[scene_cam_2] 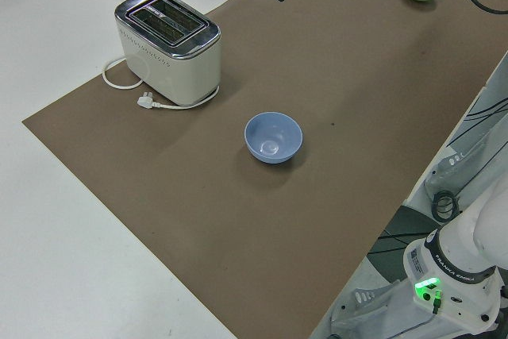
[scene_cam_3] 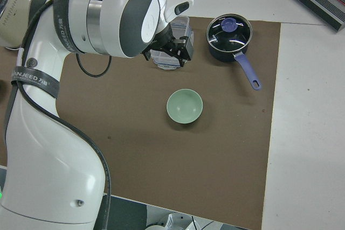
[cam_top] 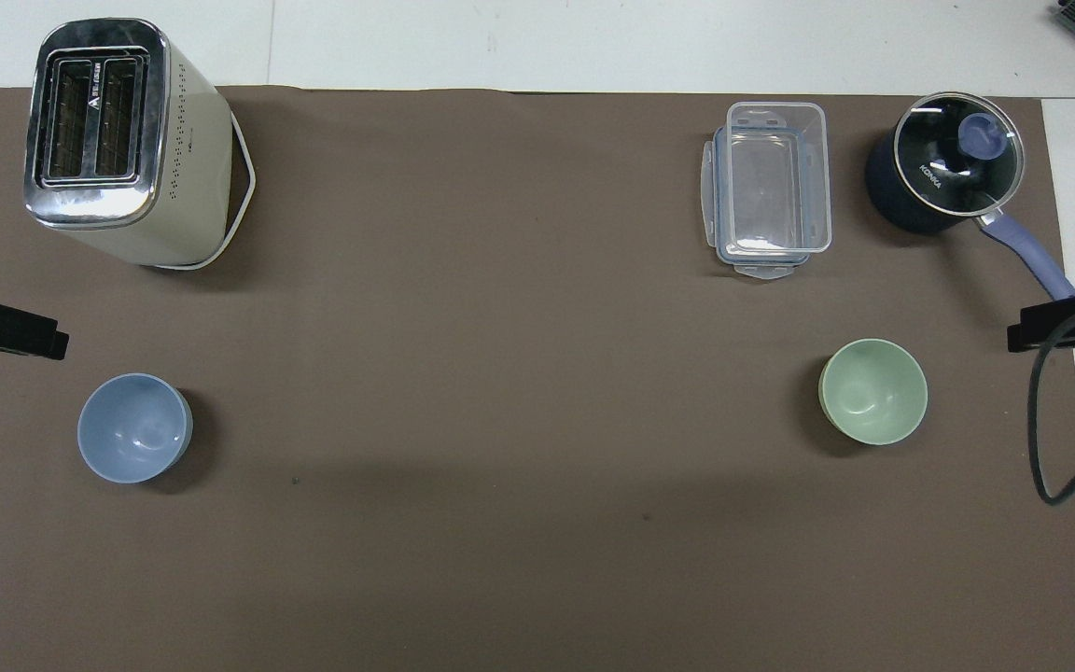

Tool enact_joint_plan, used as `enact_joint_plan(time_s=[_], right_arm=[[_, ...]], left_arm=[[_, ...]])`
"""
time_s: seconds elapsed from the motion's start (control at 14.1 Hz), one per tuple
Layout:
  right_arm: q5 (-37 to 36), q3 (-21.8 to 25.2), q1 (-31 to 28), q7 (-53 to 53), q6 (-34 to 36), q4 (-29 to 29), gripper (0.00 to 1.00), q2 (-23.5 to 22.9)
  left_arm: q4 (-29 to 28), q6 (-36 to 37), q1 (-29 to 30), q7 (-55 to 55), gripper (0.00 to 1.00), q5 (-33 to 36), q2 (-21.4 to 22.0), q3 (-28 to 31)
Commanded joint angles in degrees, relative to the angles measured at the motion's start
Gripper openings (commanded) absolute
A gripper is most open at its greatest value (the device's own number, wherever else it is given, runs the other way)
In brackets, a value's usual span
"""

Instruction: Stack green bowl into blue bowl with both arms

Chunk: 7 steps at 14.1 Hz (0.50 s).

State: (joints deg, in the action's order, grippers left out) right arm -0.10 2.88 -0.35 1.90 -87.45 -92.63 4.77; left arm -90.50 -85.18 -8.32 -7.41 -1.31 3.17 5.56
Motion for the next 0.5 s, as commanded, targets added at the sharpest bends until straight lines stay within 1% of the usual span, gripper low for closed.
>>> enact_joint_plan(time_s=[0.0, 0.42], right_arm=[[1.33, -0.24, -0.52, -0.67, -0.26, -0.62, 1.0, 0.85], [1.33, -0.24, -0.52, -0.67, -0.26, -0.62, 1.0, 0.85]], left_arm=[[-1.96, -0.34, 0.06, 0.29, 1.0, 0.25, 1.66, -0.11], [-2.05, -0.51, -0.02, -0.15, 1.0, 0.16, 1.75, -0.2]])
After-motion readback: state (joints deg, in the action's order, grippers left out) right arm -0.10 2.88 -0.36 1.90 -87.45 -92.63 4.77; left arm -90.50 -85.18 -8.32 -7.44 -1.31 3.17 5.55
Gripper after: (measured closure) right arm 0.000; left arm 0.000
